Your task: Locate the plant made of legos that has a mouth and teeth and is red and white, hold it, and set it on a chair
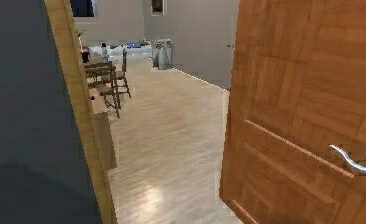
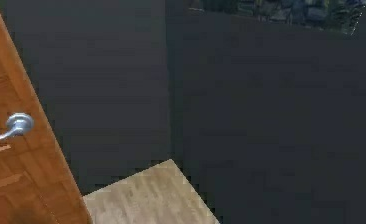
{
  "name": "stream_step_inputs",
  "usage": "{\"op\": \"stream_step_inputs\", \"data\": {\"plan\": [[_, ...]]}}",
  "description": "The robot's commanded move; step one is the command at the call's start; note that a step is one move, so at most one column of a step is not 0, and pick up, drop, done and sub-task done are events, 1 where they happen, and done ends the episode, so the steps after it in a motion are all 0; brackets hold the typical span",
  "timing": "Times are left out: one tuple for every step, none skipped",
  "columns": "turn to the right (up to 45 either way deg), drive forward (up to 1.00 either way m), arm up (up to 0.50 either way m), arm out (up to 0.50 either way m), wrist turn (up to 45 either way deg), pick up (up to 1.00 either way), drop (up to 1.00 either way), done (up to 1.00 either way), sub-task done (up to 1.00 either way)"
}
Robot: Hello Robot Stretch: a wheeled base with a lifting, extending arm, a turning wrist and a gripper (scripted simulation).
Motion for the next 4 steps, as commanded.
{"op": "stream_step_inputs", "data": {"plan": [[0.0, 1.0, 0.0, 0.0, 0.0, 0.0, 0.0, 0.0, 0.0], [30.0, 0.0, 0.0, 0.0, 0.0, 0.0, 0.0, 0.0, 0.0], [0.0, 0.05, 0.0, 0.0, 0.0, 0.0, 0.0, 0.0, 0.0], [-45.0, 0.0, 0.0, 0.0, 0.0, 0.0, 0.0, 0.0, 0.0]]}}
